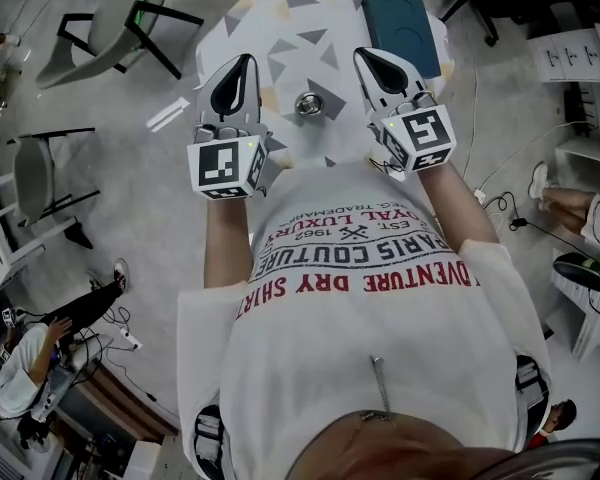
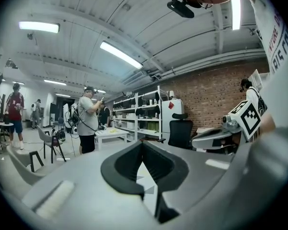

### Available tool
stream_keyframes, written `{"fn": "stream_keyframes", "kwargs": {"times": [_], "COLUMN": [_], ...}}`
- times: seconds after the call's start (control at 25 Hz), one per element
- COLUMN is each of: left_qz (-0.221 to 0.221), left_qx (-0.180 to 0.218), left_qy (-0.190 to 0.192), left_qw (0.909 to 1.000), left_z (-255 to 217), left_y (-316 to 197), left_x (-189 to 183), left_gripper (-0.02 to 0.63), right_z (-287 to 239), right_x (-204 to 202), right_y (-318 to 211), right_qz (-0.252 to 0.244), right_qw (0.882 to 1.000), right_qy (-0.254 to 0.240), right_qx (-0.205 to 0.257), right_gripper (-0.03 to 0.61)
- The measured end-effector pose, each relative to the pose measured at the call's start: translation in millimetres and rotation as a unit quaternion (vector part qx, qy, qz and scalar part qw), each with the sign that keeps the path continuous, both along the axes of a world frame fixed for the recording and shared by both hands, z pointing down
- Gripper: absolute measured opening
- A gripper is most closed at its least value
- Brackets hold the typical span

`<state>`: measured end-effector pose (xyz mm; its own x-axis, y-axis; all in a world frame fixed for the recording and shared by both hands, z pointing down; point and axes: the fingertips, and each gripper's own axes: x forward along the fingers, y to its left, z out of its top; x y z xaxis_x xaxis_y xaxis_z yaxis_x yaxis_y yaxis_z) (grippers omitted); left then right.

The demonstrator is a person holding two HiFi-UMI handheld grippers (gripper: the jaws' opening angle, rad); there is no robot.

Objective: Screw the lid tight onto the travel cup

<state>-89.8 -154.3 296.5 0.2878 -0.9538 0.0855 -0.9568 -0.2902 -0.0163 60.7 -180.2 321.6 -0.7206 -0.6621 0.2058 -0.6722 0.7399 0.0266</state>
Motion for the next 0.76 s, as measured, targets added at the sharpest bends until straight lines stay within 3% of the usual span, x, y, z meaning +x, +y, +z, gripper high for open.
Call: {"fn": "stream_keyframes", "kwargs": {"times": [0.76], "left_qz": [-0.013], "left_qx": [-0.009], "left_qy": [-0.001], "left_qw": [0.9999], "left_z": [3], "left_y": [1], "left_x": [-9], "left_gripper": [0.012], "right_z": [-2], "right_x": [-13], "right_y": [9], "right_qz": [-0.015], "right_qw": [1.000], "right_qy": [-0.003], "right_qx": [0.004], "right_gripper": [0.009]}}
